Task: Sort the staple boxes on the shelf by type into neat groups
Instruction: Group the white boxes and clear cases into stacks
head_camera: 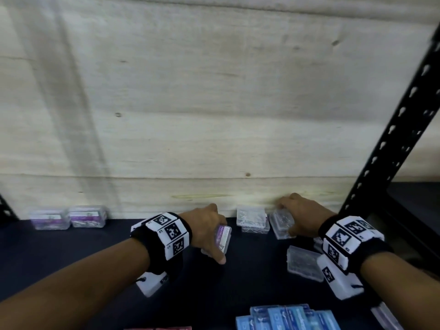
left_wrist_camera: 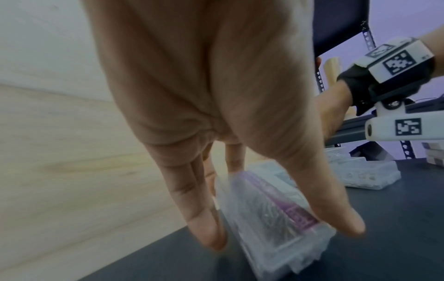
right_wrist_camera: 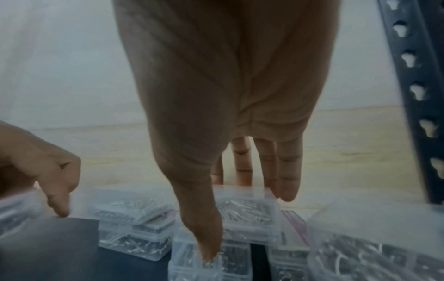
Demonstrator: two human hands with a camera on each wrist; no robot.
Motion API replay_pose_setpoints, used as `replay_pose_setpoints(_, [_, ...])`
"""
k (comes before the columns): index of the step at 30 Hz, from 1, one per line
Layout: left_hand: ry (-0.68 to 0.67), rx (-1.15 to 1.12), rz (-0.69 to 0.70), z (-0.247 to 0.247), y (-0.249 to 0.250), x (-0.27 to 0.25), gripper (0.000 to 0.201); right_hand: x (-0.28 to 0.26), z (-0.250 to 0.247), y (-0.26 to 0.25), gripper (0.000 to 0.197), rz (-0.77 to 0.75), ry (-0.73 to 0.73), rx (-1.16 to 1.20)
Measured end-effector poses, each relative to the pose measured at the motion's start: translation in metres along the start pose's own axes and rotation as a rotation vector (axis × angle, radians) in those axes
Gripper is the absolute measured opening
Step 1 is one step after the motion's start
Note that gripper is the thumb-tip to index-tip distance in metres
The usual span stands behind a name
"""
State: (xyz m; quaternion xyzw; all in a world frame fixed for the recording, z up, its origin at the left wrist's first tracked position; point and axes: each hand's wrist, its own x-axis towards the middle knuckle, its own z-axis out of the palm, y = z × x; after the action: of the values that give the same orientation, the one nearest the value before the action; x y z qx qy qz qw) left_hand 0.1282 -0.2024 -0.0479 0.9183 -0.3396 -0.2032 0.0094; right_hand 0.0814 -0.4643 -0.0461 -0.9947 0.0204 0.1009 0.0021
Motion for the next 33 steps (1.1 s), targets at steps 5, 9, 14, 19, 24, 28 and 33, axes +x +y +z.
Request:
replay_pose_setpoints(5, [0.033,-0.089,0.016,0.003,-0.015,-0.013,0.064,-0.014,-0.008,-0.001,0.061,0.013,-0.023,0.037])
replay_pose_setpoints(9, [0.069,-0.224,0.037,0.008,-0.032,-0.030,0.052,-0.031,-0.024,-0.008,0.057,-0.019,-0.034,0.119])
replay_pose_setpoints(14, [0.109,-0.308,0.070,0.011,-0.053,-0.064,0.037,-0.045,-0.035,-0.029,0.044,-0.051,-0.105,0.106])
replay_pose_setpoints(19, [0.160,-0.396,0.031,0.018,-0.083,-0.101,0.035,-0.048,-0.033,-0.064,0.044,-0.080,-0.123,0.113])
replay_pose_setpoints(24, [0.185,-0.403,-0.067,0.032,-0.119,-0.133,0.038,-0.042,-0.024,-0.109,0.023,-0.177,-0.136,0.149])
replay_pose_setpoints(28, [0.189,-0.385,-0.172,0.045,-0.153,-0.155,0.038,-0.034,-0.019,-0.153,0.025,-0.256,-0.172,0.167])
replay_pose_setpoints(33, [0.196,-0.359,-0.296,0.060,-0.199,-0.185,0.036,-0.014,-0.008,-0.218,0.035,-0.342,-0.222,0.141])
